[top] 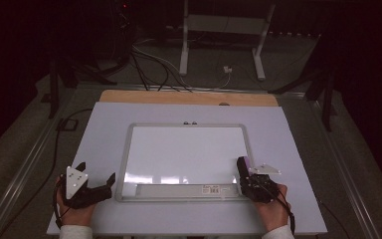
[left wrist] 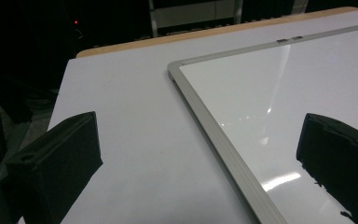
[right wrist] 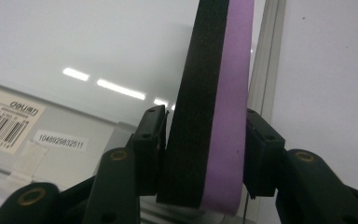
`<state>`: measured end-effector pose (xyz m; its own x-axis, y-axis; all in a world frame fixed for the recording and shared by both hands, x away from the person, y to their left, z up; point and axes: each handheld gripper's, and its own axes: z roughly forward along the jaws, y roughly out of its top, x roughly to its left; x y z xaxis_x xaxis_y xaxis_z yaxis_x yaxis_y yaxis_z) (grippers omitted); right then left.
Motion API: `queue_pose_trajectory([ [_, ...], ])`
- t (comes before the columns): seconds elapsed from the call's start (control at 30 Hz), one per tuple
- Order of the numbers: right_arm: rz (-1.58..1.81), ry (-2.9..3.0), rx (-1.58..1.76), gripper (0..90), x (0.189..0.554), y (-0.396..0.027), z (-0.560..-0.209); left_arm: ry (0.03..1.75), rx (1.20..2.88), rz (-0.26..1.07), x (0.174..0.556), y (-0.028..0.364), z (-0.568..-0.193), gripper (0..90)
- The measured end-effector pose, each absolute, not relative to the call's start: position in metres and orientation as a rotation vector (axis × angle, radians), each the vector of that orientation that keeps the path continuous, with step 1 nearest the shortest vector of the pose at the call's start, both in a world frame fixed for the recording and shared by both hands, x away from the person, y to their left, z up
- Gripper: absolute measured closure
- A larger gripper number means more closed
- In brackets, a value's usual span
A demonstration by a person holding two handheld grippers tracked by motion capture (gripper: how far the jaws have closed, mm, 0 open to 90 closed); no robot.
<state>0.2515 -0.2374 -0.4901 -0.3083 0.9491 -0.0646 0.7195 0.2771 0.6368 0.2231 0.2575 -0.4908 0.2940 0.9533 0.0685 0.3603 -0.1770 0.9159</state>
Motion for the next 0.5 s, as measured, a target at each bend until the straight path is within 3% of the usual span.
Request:
queue_pose_trajectory([
  [0.23,0.757,2.145,1.518,49.8,0.250,-0.240,-0.489,1.202,1.709,0.872,0.223,0.257,-0.491,0.6],
  [0.5,0.996,2.049,1.442,27.3,0.261,-0.256,-0.476,1.203,1.708,0.874,0.223,0.258,-0.491,0.6],
])
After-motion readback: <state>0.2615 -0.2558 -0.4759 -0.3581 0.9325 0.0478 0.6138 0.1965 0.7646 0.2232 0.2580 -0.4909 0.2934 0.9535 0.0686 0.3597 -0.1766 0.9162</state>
